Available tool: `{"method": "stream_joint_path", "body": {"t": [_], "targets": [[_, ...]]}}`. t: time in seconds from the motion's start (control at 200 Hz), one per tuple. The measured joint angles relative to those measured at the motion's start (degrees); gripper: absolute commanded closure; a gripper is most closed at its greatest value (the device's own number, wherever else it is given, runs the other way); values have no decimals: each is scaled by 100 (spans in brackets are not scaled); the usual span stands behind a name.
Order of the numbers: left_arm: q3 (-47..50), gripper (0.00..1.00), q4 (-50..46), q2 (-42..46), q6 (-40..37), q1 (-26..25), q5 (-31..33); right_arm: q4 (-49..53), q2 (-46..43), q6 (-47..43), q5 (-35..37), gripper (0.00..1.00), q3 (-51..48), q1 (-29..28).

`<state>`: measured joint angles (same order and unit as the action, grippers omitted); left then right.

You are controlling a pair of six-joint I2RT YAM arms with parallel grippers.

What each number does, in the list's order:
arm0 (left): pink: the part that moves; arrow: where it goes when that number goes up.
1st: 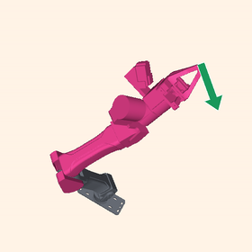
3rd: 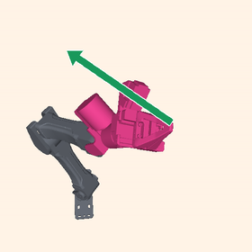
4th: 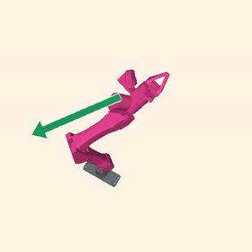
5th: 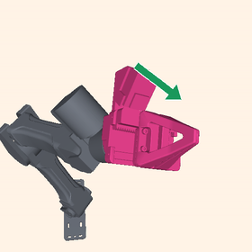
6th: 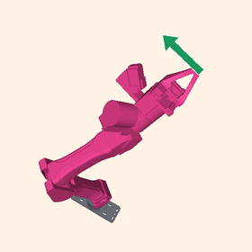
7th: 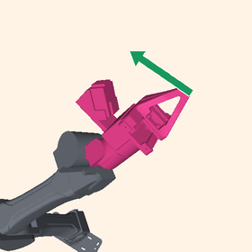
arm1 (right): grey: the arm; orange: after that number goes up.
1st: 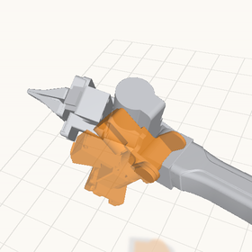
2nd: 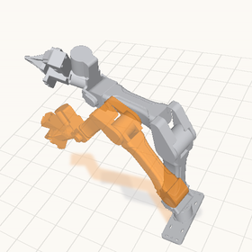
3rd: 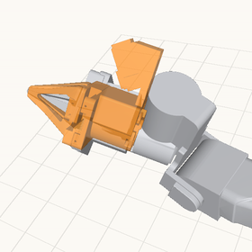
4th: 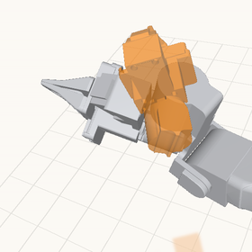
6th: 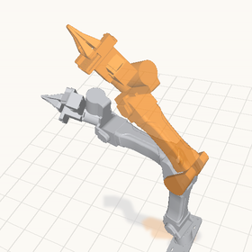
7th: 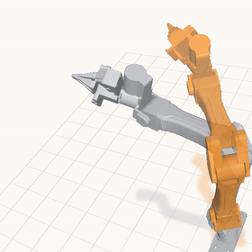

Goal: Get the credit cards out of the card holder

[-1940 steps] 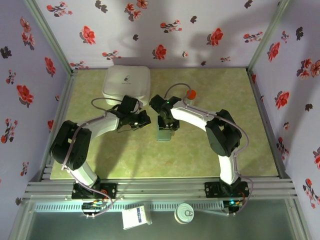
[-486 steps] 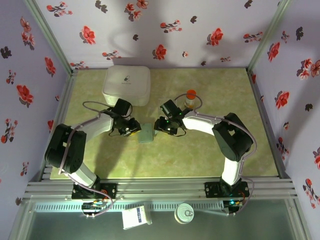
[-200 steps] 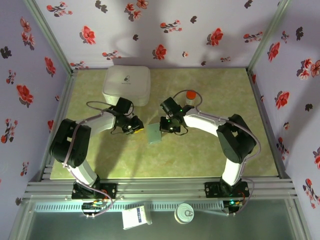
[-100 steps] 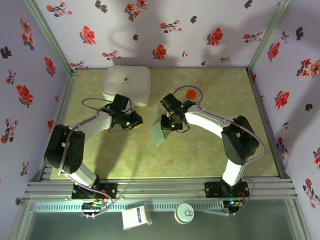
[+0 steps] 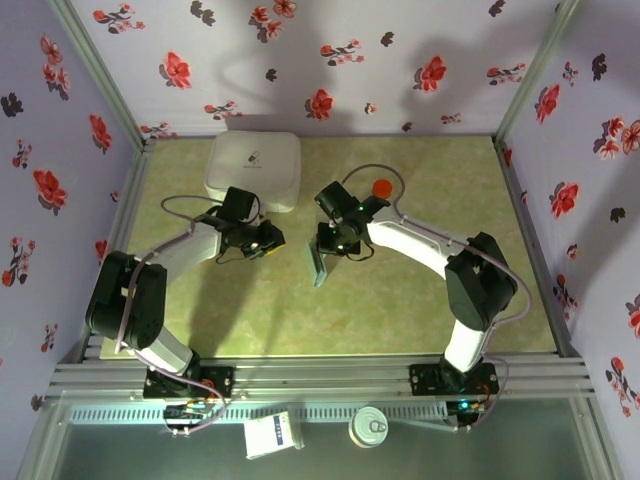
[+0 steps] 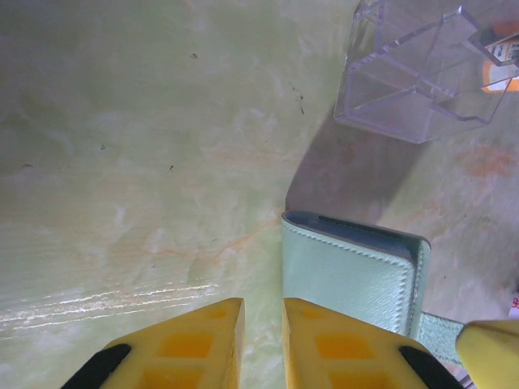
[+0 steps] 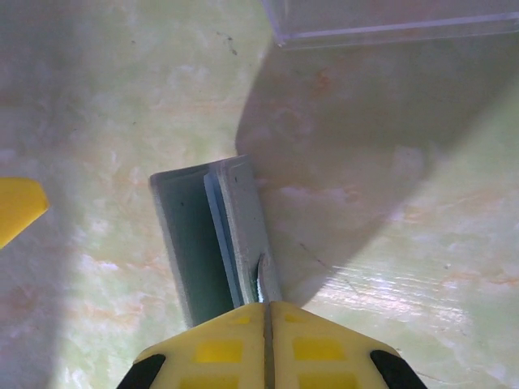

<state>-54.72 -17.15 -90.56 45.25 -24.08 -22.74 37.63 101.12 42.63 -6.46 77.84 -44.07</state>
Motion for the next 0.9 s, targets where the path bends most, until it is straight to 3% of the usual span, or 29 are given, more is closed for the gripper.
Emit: {"method": "stream_joint_path", "body": {"t": [0.345, 0.67, 0.9], "targets": [[0, 81, 26, -2, -2, 7, -114, 33, 0, 243, 332, 100, 354, -212], [-68, 90, 98, -437, -66, -24, -393, 201, 0, 302, 649, 100, 352, -210], [-284, 96, 83, -857, -111, -313, -457, 304, -216, 295, 833, 100, 11, -105]]}}
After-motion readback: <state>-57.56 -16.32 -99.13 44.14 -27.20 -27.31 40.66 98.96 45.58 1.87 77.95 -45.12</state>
